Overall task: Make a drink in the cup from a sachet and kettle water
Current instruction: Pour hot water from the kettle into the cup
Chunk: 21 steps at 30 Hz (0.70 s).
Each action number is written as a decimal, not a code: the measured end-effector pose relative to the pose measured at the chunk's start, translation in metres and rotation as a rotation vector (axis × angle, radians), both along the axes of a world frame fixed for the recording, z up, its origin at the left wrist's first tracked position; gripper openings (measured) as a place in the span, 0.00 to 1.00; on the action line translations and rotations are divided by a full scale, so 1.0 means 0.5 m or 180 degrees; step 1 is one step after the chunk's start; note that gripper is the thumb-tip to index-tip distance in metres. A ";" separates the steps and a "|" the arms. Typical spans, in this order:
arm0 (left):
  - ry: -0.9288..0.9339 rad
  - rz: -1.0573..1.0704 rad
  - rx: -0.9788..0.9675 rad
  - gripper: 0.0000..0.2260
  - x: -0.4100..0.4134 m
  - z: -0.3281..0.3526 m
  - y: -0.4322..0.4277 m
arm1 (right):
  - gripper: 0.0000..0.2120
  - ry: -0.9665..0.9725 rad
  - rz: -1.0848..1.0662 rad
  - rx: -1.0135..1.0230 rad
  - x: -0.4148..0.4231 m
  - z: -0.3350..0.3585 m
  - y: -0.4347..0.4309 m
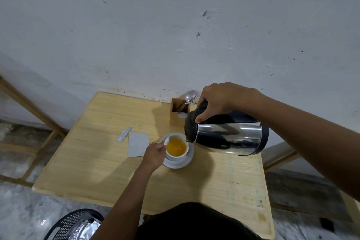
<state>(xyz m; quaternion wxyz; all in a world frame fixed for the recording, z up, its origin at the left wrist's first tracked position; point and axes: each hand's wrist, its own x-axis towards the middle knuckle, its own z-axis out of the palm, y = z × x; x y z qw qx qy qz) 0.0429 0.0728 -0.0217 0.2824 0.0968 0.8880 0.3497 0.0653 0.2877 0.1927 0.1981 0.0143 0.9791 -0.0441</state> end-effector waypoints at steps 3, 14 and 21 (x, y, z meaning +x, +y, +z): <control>-0.0024 0.0045 0.0092 0.17 0.002 -0.002 -0.001 | 0.24 0.0117 -0.0092 -0.0077 0.020 -0.006 0.019; 0.0103 0.0413 0.0516 0.13 0.014 -0.023 0.004 | 0.35 0.1838 -0.1480 -0.1382 0.186 -0.093 0.191; 0.0268 0.0786 0.0532 0.12 0.029 -0.028 0.023 | 0.45 0.3077 -0.2539 -0.2363 0.308 -0.154 0.272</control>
